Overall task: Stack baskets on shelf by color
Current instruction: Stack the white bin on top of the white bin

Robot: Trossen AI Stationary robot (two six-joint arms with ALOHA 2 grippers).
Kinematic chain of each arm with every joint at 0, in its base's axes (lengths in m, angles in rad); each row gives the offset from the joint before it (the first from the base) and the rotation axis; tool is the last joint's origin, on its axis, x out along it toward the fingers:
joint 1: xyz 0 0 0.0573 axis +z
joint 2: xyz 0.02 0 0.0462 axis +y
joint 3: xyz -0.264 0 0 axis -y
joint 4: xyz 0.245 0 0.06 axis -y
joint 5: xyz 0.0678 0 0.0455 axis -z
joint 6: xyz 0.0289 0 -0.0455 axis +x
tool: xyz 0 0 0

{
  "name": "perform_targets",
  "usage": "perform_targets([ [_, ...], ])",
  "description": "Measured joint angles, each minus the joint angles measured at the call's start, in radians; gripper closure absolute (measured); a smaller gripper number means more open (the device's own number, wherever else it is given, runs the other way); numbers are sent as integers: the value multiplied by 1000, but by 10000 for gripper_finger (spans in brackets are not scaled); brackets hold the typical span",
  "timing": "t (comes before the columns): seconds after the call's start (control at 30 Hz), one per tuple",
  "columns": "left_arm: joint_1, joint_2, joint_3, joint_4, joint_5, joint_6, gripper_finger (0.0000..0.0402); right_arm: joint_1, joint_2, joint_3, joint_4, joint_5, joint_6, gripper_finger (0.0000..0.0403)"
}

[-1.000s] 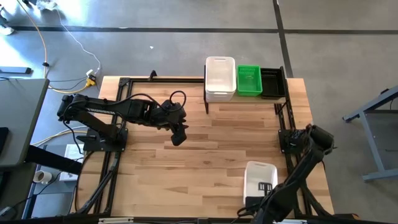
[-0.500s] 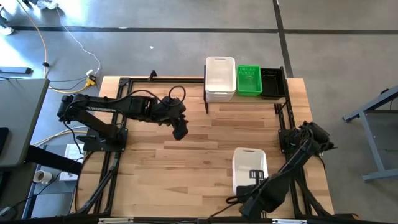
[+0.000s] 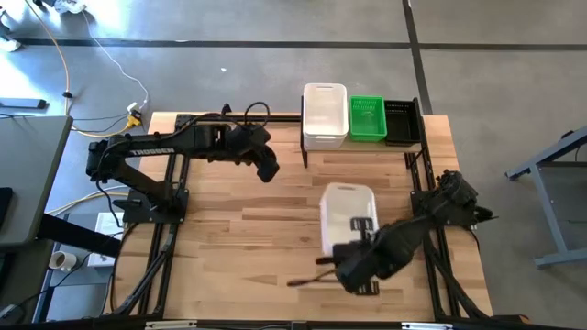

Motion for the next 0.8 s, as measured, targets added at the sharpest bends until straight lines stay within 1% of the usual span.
perform_targets([
  [0.23,45,0,0,0,3,28,280,-135,0,180,1,118,-254,403],
  [0.43,79,0,0,0,4,53,280,-282,0,321,2,187,-486,403],
  [0.5,91,0,0,0,3,56,280,-338,-22,307,24,199,-555,403],
  [0.57,104,0,0,-1,3,68,280,-399,-40,300,7,200,-608,403],
  [0.67,119,0,0,-4,4,69,280,-489,-44,302,2,206,-671,403],
  [0.8,135,0,0,-10,4,69,280,-595,-49,302,2,205,-795,403],
])
